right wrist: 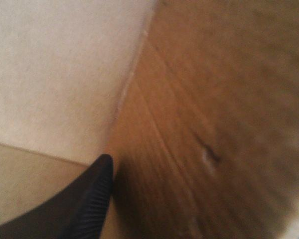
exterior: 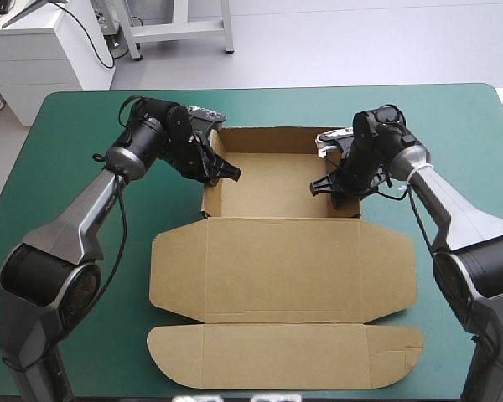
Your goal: Fold the box
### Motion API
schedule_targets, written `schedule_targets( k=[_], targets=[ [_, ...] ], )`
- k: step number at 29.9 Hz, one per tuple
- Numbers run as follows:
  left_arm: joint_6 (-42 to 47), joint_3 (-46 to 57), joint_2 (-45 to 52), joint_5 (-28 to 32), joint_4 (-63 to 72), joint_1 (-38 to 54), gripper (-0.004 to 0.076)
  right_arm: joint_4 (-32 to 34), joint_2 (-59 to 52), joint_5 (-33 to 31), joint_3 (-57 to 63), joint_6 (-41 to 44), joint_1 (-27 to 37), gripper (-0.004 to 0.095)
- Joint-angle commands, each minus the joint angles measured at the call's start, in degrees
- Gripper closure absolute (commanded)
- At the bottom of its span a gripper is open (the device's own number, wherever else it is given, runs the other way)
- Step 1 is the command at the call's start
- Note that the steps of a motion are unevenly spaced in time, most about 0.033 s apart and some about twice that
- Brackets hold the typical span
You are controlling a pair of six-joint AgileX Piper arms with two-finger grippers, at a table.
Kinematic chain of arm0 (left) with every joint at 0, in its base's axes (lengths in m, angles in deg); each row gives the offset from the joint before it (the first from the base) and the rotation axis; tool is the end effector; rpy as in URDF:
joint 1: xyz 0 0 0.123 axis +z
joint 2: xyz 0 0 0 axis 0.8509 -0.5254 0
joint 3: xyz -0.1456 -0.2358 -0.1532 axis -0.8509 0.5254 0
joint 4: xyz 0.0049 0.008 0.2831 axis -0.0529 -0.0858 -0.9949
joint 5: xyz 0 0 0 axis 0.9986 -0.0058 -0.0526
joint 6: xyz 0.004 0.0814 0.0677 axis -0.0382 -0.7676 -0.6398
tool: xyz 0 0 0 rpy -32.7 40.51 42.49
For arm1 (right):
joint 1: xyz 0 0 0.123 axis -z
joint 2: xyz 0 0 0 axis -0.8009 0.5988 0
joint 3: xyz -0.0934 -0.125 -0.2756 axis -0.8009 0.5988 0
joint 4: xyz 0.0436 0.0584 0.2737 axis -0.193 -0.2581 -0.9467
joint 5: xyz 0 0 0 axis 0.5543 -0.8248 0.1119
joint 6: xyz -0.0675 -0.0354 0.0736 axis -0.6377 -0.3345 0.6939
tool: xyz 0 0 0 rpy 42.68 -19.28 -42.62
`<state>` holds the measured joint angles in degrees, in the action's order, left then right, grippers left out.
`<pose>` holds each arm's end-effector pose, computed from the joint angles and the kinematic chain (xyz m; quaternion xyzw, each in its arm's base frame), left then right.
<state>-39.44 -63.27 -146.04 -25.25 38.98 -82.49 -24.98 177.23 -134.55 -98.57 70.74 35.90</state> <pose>0.4181 -0.2019 0.3331 0.2223 0.9557 -0.0965 0.1669 0.4235 0.1406 0.2846 -0.1482 0.9832 0.0534 0.0926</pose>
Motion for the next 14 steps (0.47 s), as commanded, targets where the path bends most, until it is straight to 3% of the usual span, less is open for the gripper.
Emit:
schedule_targets(
  k=[1,3,5,14],
  targets=[
    [-1.3,-3.9,3.3,-3.4,2.1,-0.8,0.0441,-0.8,-3.5,-0.2,-1.7,-1.0,-0.2,0.0206],
    [-0.9,-4.2,3.3,-3.4,2.1,-0.8,0.0335,-0.8,-3.5,-0.2,-1.7,-1.0,-0.2,0.0187],
    [0.0,-4.2,3.3,-3.4,1.8,-0.8,0.028,-0.8,-3.5,-0.2,-1.7,-1.0,-0.2,0.0187],
    [0.8,-4.2,3.3,-3.4,-0.6,-0.8,0.0274,-0.8,-3.6,1.1,-2.4,-1.0,-0.2,0.0191]
  ],
)
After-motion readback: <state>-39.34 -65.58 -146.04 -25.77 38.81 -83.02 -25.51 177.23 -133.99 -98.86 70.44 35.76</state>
